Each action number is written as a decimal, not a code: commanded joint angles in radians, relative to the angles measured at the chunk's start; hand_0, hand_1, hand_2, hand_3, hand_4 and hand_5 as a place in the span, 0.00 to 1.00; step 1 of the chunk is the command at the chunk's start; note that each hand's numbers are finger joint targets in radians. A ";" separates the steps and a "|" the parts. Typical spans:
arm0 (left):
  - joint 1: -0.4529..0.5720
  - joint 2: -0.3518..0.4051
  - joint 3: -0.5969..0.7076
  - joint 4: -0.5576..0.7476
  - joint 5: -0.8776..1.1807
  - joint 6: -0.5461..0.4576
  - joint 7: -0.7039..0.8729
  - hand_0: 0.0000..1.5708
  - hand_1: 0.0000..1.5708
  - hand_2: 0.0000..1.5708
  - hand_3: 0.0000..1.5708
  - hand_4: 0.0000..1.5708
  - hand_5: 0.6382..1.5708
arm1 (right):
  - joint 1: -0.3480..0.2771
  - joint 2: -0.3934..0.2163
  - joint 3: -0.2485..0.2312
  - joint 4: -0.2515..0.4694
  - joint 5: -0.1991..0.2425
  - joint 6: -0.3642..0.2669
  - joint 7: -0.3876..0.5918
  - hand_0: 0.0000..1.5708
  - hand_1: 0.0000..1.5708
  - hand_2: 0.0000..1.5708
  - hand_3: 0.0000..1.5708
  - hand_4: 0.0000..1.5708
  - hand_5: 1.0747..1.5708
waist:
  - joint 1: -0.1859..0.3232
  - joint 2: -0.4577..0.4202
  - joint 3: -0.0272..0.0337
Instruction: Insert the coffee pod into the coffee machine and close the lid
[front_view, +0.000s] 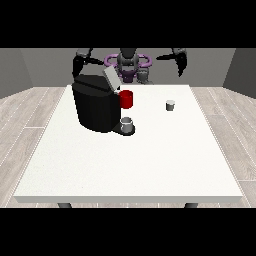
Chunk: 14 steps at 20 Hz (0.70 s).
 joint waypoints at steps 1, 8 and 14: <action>0.014 0.074 -0.001 0.019 -0.063 -0.053 -0.097 0.00 0.00 0.00 0.00 0.00 1.00 | 0.003 0.038 0.002 0.020 0.066 -0.091 -0.042 0.00 0.00 0.00 0.00 0.00 1.00 | 0.001 0.009 0.0010; -0.146 0.130 0.035 0.173 -0.165 -0.040 0.001 0.00 0.00 0.00 0.00 0.00 1.00 | -0.050 0.026 0.043 -0.006 0.065 -0.032 -0.052 0.00 0.00 0.00 0.00 0.00 1.00 | -0.111 0.083 0.0011; -0.247 0.198 0.041 0.295 -0.222 -0.100 -0.002 0.00 0.00 0.00 0.00 0.00 1.00 | -0.108 0.096 0.091 0.011 0.090 -0.074 -0.010 0.00 0.00 0.00 0.00 0.00 1.00 | -0.126 0.140 0.0010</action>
